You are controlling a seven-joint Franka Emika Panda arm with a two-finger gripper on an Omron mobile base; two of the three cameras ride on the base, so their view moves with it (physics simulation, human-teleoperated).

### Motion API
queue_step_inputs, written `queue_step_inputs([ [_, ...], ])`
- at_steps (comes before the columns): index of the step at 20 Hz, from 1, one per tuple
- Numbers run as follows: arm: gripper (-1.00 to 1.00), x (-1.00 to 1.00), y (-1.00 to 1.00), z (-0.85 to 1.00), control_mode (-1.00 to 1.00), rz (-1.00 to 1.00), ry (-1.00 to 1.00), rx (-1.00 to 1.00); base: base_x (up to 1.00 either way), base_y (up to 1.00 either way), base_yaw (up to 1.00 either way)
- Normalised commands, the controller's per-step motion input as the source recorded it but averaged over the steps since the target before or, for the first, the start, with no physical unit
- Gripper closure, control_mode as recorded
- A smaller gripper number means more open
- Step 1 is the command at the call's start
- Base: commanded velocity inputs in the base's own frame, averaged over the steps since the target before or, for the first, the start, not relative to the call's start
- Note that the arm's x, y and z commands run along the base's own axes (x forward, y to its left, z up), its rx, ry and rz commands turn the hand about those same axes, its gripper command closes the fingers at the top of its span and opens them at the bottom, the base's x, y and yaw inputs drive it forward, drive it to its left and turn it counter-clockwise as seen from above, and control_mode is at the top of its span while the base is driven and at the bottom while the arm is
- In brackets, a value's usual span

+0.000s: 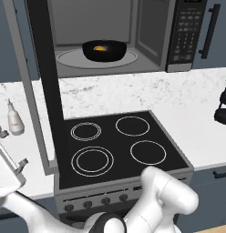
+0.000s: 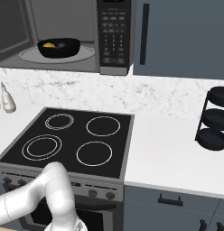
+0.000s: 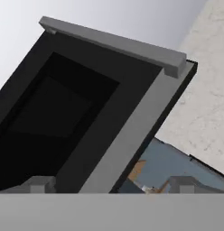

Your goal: Pick the squash from the sink and place it in the bowl. Then pick the bowl and place it in the microwave. Then close the microwave door and press the start button.

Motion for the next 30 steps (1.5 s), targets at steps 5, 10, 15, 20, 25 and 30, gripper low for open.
queue_step_inputs([
  [5,-1.0,-0.33,-0.86,0.51,-1.0,0.05,-0.05,0.25,0.0,0.0,0.0],
  [10,-1.0,-0.2,-0.97,0.33,-1.0,0.14,-0.05,0.23,0.0,0.0,0.0],
  [15,-1.0,-0.11,-1.0,0.1,-1.0,0.27,-0.05,0.22,0.0,0.0,0.0],
  [20,-1.0,-0.13,-1.0,0.01,-1.0,0.36,-0.01,0.19,0.0,0.0,0.0],
  [25,-1.0,-0.05,-0.99,0.0,-1.0,0.44,0.0,0.18,0.0,0.0,0.0],
  [30,-1.0,0.12,-0.87,0.01,-1.0,0.49,0.0,0.2,0.0,0.0,0.0],
])
